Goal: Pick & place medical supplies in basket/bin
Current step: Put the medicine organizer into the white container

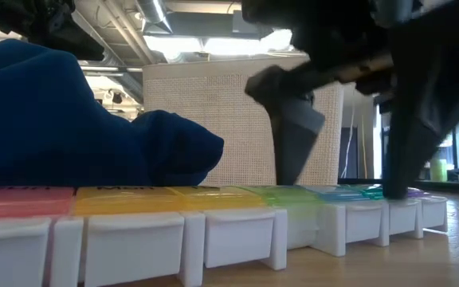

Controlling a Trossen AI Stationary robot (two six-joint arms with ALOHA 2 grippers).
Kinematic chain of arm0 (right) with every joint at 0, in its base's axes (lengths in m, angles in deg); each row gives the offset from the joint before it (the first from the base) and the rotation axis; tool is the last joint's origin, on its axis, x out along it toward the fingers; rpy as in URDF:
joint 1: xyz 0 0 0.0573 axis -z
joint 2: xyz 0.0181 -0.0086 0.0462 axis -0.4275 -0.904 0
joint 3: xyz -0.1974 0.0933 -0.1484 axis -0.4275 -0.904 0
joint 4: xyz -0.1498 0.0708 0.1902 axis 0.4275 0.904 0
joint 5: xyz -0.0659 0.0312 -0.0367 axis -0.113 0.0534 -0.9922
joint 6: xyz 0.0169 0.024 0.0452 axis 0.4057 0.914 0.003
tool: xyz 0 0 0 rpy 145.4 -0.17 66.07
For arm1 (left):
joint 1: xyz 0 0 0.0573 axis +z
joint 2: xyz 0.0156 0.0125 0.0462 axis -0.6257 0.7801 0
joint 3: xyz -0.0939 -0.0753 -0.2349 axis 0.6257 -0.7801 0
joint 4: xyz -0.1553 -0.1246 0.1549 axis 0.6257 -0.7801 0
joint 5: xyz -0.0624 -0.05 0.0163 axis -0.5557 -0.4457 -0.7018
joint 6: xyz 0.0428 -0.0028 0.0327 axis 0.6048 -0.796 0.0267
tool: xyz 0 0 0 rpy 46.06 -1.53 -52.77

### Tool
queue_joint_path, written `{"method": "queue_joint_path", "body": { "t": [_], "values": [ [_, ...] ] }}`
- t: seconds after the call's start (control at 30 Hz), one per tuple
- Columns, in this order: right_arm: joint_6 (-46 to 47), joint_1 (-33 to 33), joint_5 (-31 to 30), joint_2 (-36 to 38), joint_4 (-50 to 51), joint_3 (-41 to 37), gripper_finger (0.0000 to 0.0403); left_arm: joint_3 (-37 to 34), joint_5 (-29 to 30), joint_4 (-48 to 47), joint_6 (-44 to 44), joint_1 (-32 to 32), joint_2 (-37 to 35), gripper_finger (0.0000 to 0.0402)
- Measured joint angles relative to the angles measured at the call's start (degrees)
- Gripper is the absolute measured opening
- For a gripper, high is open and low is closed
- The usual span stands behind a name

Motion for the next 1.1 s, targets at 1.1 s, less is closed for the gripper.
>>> {"method": "queue_joint_path", "body": {
  "t": [1.1],
  "values": [
    [10.25, -0.33, 0.15, -1.82, 0.0, 1.59, 0.025, 0.0, 1.5, -0.02, 0.02, 0.0, 0.0, 0.0082]
  ]
}}
